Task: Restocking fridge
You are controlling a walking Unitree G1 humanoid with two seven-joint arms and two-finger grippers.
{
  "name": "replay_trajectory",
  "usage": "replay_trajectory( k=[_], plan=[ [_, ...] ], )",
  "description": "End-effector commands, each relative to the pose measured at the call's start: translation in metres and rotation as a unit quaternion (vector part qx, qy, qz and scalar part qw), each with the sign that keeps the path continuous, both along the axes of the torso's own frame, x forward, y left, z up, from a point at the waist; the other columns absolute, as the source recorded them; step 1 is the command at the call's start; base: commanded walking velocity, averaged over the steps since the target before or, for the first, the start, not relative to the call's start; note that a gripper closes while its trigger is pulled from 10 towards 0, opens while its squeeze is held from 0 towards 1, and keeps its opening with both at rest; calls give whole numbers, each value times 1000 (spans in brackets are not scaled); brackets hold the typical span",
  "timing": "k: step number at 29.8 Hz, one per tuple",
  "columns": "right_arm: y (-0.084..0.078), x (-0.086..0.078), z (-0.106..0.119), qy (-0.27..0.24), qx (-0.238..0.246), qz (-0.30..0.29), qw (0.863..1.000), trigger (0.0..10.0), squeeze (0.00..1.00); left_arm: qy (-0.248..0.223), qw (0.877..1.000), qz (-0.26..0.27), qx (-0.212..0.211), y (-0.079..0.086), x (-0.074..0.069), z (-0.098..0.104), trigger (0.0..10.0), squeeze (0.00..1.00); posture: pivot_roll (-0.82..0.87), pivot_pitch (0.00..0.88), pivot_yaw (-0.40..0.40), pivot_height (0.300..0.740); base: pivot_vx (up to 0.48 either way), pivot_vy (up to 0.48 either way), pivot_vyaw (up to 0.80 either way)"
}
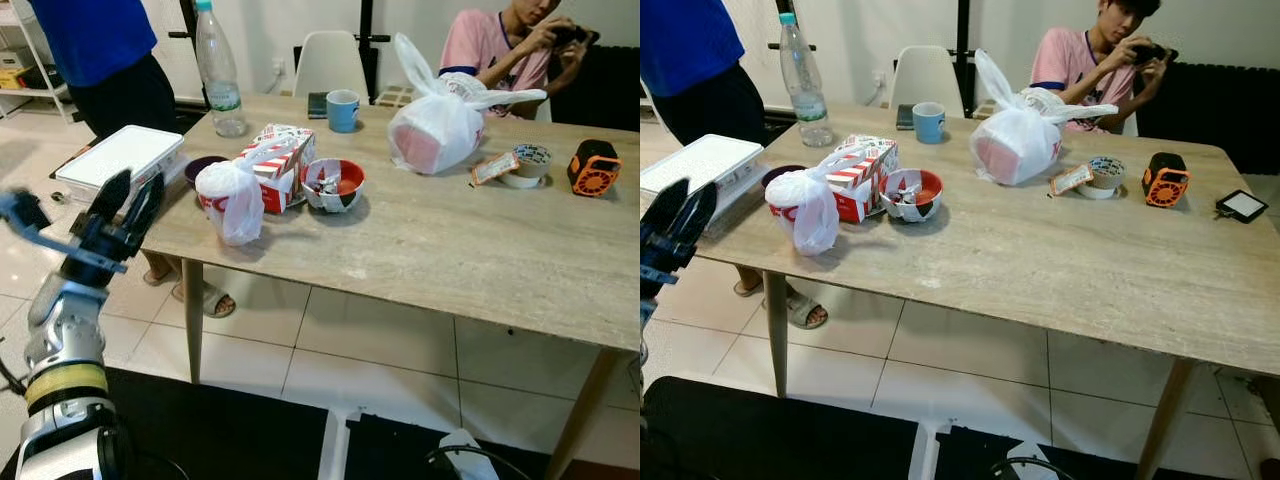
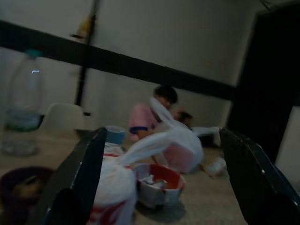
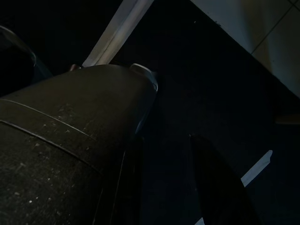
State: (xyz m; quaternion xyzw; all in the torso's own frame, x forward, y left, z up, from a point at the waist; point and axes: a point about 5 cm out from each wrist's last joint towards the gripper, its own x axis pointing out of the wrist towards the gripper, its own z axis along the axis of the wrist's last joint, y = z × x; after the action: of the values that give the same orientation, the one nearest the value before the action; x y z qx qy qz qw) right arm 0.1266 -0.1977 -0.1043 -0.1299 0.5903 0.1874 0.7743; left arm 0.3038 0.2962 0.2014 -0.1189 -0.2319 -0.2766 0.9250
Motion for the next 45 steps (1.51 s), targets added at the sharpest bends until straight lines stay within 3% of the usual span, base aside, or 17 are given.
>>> replay_trajectory(
  k=[1,3,9,13,17,20,22,27,30,32,34,36,37,41,45],
  plan=[
    [8,-1,-1,8,18,8,1000,10000,0,4,997,-18,77,-10,0,7,10000,0,2,0,22,740,0,0,0],
    [10,4,0,6,23,8,1000,10000,0,24,983,-8,183,-24,5,4,10000,0,0,0,25,740,0,0,0],
    [15,7,1,7,30,12,999,10000,0,32,965,36,257,-24,12,4,10000,0,0,0,31,740,0,0,0],
    [19,9,1,9,34,14,999,10000,0,27,963,76,258,-20,17,8,10000,0,0,0,34,740,0,0,0],
    [22,11,2,10,35,18,999,10000,0,22,966,114,230,-19,25,16,10000,0,-3,0,37,740,0,0,0],
    [23,12,2,11,35,20,999,10000,0,18,966,131,222,-21,29,22,10000,0,-4,0,39,740,0,0,0],
    [21,11,2,14,29,23,999,10000,0,11,973,125,192,-25,34,31,10000,0,-3,0,37,740,0,0,0],
    [13,5,1,15,22,28,999,10000,0,21,970,143,196,-23,46,40,10000,0,-16,0,37,740,0,0,0],
    [-4,-8,-1,14,13,20,1000,10000,0,31,964,150,215,-22,52,45,10000,0,-32,43,35,740,0,0,0],
    [-7,-11,-1,15,11,19,1000,10000,0,32,963,152,221,-21,54,46,10000,0,-32,43,35,740,0,0,0],
    [-17,-26,-3,23,0,3,1000,10000,0,20,957,152,245,-20,55,55,10000,0,-39,88,30,740,0,0,0],
    [-31,-46,-4,34,-6,-16,999,10000,0,-6,948,155,277,-17,58,84,10000,0,-50,134,24,740,0,0,0],
    [-31,-46,-4,34,-6,-16,999,10000,0,-6,948,155,277,-17,58,84,10000,0,-50,134,24,740,0,0,0],
    [-44,-64,-4,46,-20,-23,998,10000,0,-35,935,152,319,-17,62,116,10000,0,-62,165,29,740,0,0,0],
    [-46,-70,-5,51,-22,-20,998,10000,0,-41,929,148,336,-19,63,124,10000,0,-70,181,30,740,0,0,0]
  ],
)
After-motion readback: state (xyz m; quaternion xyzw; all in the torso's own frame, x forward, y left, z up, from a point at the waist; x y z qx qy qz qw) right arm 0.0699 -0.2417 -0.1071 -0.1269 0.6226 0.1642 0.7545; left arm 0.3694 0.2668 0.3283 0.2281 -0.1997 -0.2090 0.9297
